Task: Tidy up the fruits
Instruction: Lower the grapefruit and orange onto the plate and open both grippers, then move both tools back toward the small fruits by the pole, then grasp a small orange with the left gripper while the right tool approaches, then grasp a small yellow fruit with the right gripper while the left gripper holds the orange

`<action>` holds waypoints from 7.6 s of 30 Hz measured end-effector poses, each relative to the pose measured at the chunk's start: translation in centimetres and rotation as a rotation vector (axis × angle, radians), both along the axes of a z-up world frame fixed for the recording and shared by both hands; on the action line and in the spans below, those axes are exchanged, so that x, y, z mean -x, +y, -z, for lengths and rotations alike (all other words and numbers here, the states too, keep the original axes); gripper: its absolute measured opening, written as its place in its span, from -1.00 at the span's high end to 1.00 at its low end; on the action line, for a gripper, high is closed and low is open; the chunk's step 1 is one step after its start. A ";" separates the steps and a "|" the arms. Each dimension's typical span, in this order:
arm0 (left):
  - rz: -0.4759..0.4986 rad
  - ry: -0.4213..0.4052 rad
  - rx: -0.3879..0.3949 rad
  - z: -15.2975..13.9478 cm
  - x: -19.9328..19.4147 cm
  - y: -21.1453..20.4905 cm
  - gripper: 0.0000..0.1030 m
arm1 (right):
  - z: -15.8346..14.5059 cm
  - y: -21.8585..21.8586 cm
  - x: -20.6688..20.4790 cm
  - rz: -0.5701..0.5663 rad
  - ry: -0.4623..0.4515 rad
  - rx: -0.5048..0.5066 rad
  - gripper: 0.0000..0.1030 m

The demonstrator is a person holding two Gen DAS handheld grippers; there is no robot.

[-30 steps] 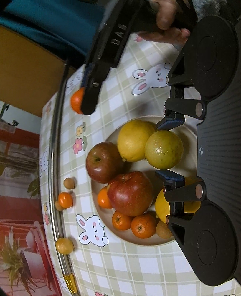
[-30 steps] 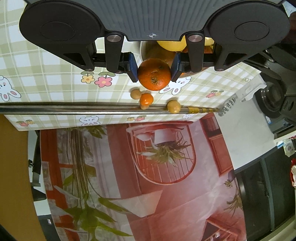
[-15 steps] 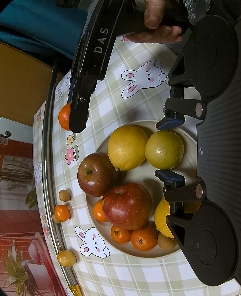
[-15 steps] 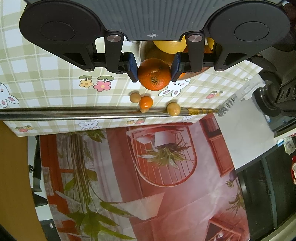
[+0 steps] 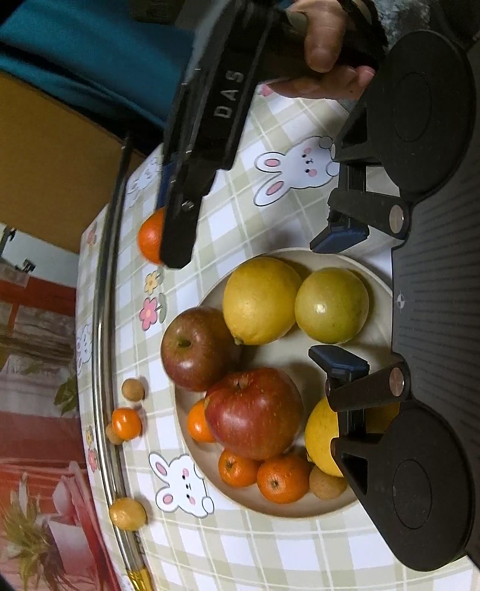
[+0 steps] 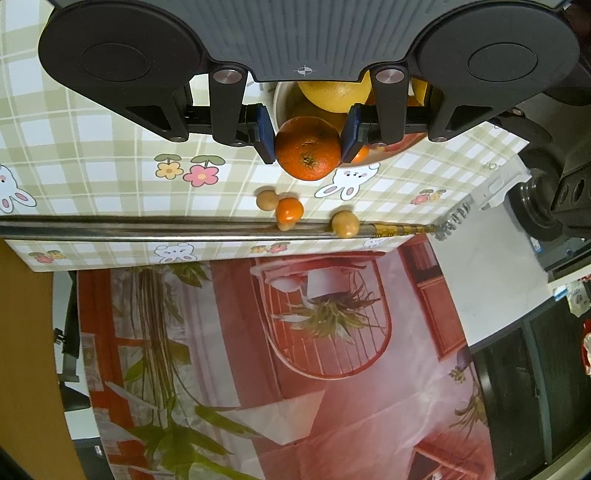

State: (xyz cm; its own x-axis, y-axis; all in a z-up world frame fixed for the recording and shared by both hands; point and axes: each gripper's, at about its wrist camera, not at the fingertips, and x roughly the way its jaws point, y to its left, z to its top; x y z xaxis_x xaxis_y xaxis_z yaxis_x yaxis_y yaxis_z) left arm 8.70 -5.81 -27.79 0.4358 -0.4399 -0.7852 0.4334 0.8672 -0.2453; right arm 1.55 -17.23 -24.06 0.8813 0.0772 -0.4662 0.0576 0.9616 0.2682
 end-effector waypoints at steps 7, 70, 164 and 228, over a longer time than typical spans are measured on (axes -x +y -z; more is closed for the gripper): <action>-0.075 -0.085 0.051 -2.3 1.0 2.2 -0.13 | -0.2 0.4 0.0 -0.008 0.013 0.010 0.32; -0.522 -0.245 0.055 -5.6 1.8 13.8 -0.50 | -2.3 5.2 -2.0 -0.088 0.088 0.178 -0.18; -0.536 -0.129 0.031 -6.7 -9.1 22.5 0.19 | -5.3 2.0 -15.5 -0.131 0.098 0.047 -0.22; -0.508 -0.180 0.156 -1.5 -4.9 25.2 0.18 | 4.5 10.8 -36.5 -0.052 0.450 0.131 0.19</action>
